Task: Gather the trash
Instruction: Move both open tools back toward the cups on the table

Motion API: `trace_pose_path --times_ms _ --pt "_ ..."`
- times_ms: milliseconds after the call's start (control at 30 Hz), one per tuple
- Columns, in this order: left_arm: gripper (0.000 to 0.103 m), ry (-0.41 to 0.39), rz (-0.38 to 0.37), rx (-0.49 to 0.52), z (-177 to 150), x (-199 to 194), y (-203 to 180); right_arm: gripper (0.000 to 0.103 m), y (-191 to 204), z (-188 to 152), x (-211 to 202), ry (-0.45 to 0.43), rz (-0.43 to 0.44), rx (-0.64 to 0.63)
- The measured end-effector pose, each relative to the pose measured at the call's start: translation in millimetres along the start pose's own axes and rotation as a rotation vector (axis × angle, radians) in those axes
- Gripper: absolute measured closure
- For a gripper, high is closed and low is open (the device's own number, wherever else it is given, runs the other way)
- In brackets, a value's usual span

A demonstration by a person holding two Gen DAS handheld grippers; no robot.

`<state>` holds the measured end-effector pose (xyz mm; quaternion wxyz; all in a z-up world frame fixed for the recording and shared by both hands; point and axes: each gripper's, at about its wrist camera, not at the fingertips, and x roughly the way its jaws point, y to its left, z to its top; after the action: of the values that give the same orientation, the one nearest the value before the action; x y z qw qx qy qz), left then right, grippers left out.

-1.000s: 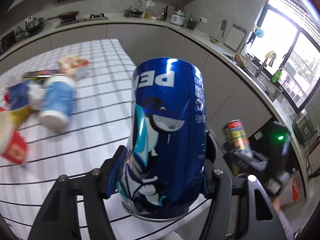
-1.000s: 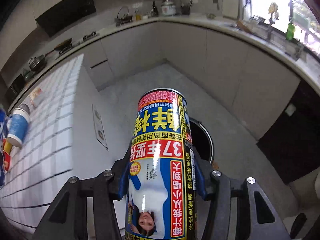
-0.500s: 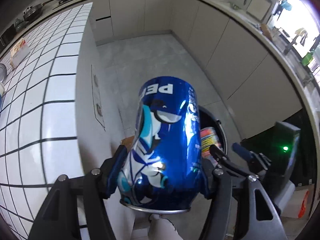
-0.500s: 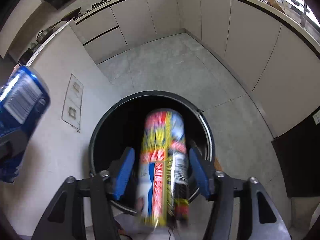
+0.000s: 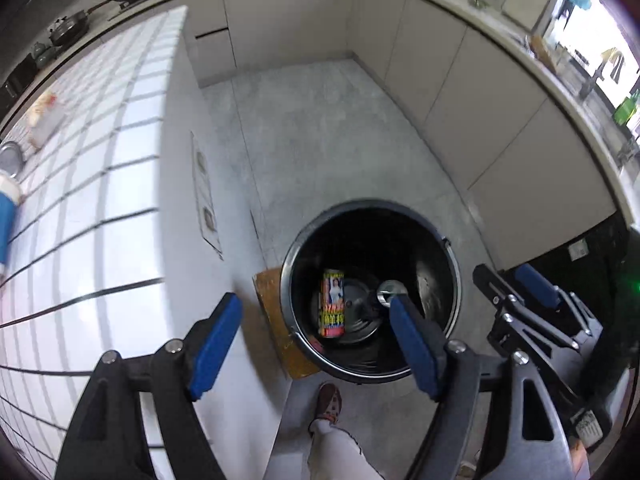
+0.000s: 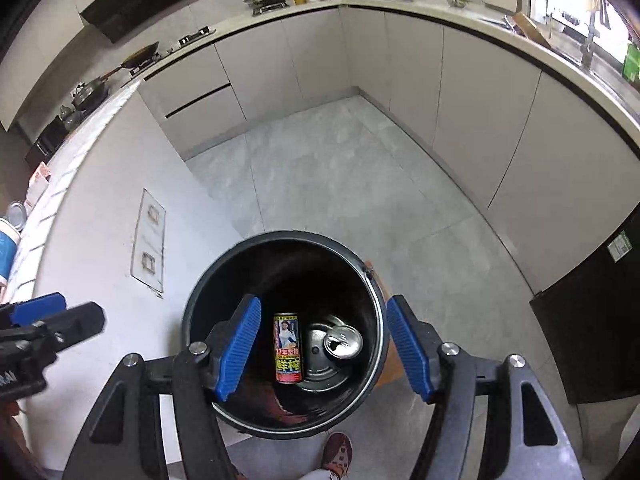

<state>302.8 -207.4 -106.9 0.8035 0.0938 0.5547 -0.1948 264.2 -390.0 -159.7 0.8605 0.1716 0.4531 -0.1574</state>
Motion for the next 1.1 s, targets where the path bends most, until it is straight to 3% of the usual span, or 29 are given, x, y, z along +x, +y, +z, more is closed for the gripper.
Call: trace_pose_path --times_ms 200,533,833,1100 --pt "0.025 -0.098 -0.011 -0.051 -12 -56 49 0.035 26 6 -33 -0.057 0.019 -0.006" --pt "0.025 -0.193 0.104 -0.172 -68 -122 189 0.033 147 -5 -87 -0.135 0.116 -0.069" --pt "0.025 -0.213 0.193 -0.295 -115 -141 302 0.032 268 -37 -104 -0.153 0.186 -0.148" --pt "0.025 -0.221 0.217 -0.286 -132 -132 348 0.031 336 -65 -100 -0.141 0.199 -0.170"
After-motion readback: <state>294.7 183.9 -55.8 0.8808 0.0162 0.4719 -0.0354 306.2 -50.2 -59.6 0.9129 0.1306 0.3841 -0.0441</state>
